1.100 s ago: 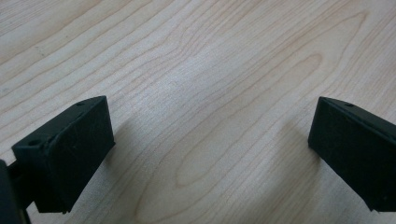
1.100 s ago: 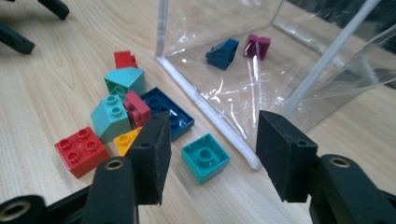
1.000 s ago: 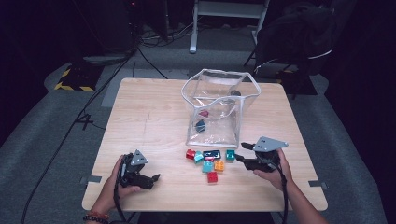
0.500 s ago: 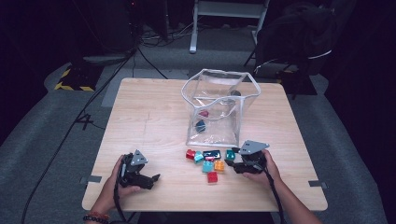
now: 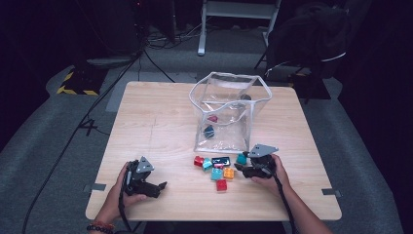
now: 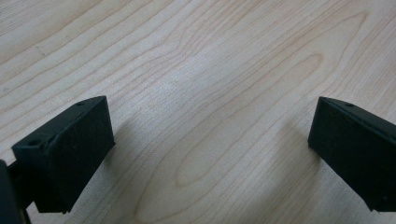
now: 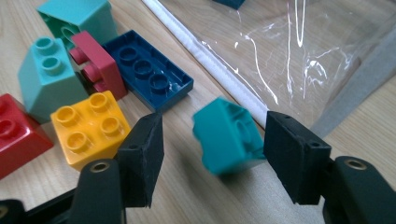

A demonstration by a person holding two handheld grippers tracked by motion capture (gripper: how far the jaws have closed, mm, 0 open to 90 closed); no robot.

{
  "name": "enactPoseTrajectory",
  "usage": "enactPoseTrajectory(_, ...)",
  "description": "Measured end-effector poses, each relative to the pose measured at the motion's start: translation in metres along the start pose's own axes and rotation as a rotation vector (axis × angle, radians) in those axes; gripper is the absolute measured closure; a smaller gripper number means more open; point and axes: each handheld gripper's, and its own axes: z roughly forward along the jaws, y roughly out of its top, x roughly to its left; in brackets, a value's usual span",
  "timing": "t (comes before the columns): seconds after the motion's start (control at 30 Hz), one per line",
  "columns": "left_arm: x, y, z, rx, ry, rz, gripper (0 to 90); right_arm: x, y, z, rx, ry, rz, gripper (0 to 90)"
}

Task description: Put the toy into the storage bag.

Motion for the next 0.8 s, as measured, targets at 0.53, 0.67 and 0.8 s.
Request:
enactPoseTrajectory(0.53, 0.000, 0.000, 0.000, 0.000, 0.000, 0.000, 0.5, -0.008, -0.007, -0.001, -0.022, -0.051, 0.052, 65.6)
enactPoseTrajectory(0.67, 0.000, 0.000, 0.000, 0.000, 0.000, 0.000, 0.5, -0.011, -0.008, -0.006, -0.039, -0.056, 0.066, 67.3)
enactPoseTrajectory(0.8, 0.000, 0.000, 0.000, 0.000, 0.000, 0.000, 0.5, -0.014, -0.009, -0.009, -0.050, -0.052, 0.080, 67.4)
